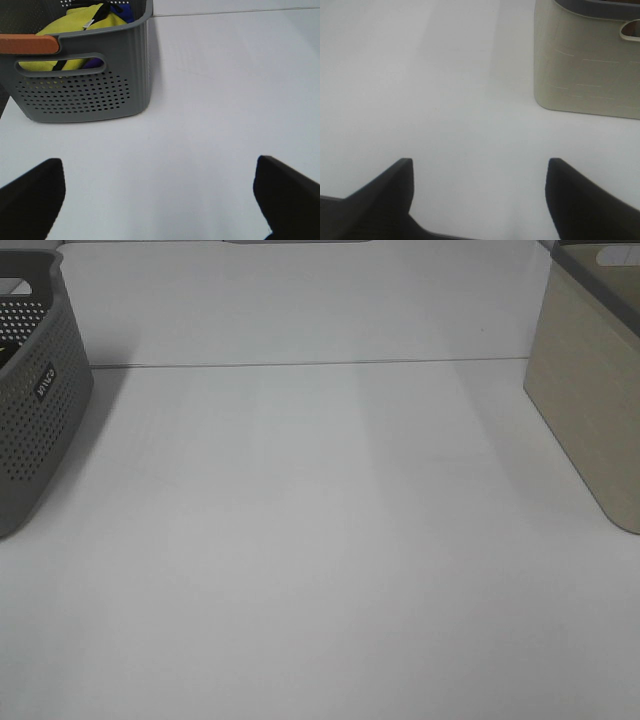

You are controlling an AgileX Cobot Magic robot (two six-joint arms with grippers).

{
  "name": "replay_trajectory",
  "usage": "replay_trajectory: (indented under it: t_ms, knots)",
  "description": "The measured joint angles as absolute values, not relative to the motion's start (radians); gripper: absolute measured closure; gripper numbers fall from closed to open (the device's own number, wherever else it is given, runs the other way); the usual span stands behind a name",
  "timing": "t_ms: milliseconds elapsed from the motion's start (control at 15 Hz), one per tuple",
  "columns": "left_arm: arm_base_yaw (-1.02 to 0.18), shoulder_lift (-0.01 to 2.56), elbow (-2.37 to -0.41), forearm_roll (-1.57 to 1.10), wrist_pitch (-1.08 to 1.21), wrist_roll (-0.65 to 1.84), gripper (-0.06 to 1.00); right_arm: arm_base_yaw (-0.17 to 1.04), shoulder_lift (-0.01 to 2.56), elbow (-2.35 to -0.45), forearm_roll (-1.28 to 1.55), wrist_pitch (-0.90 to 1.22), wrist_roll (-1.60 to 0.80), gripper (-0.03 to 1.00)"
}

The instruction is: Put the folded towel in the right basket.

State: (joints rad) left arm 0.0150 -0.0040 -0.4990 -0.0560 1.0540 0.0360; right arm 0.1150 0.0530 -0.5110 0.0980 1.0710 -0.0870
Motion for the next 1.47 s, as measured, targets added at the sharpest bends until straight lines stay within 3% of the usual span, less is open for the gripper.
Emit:
replay_trajectory:
  t_ms: [333, 533, 1467]
  knots:
    - [0.015, -0.004, -0.499, -0.056, 1.054, 0.036, -0.02, 0.109, 0.051, -0.511, 0.098, 1.071, -0.068, 0.27]
    - [0.015, -0.004, -0.499, -0.056, 1.054, 0.036, -0.02, 0.019, 0.039, -0.511, 0.101, 1.069, -0.068, 0.27]
    - [0.015, -0.004, -0.499, -0.056, 1.054, 0.036, -0.02, 0.018, -0.006, -0.511, 0.109, 1.066, -0.068, 0.27]
